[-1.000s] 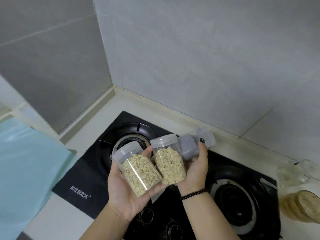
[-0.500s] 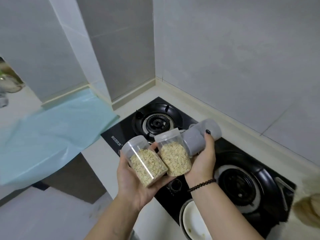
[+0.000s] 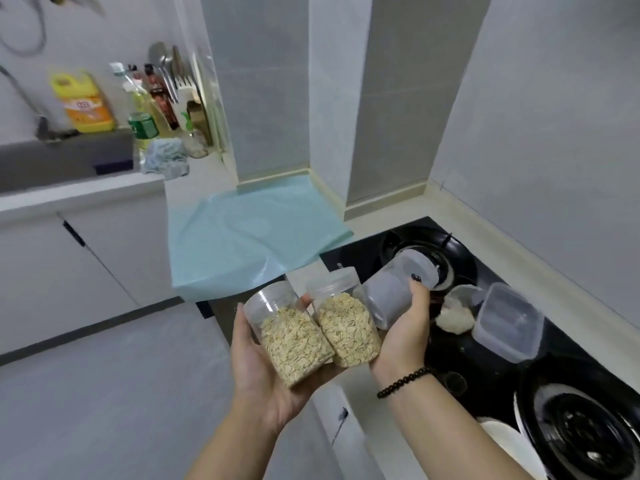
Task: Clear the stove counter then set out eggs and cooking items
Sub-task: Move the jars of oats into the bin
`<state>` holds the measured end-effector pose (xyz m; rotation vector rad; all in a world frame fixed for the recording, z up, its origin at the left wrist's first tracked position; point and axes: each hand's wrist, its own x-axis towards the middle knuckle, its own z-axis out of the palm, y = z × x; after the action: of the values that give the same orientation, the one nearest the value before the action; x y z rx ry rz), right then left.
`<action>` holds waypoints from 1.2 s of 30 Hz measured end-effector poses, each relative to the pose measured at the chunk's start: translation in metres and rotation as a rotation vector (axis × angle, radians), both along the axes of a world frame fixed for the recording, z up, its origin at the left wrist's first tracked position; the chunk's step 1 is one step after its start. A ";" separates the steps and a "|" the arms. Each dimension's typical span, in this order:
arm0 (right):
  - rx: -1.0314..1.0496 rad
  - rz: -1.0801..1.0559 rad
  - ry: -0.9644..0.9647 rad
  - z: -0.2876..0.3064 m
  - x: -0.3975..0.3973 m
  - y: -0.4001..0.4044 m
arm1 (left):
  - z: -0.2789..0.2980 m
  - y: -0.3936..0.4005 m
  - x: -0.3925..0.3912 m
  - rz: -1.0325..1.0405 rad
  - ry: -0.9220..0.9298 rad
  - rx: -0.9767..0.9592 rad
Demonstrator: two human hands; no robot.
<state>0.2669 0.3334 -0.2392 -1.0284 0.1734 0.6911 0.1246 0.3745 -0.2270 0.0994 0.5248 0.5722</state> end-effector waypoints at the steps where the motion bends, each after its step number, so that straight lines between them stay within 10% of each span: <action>1: 0.004 0.016 -0.004 -0.001 -0.013 0.012 | 0.000 0.008 -0.015 0.022 0.011 0.003; 36: -0.025 0.867 0.125 -0.022 -0.522 0.496 | -0.022 0.371 -0.500 0.800 0.094 0.006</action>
<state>-0.2555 0.8292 -0.2614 -1.0726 -0.1764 1.5405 -0.3754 0.7450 -0.2487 -0.0869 0.6506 1.3543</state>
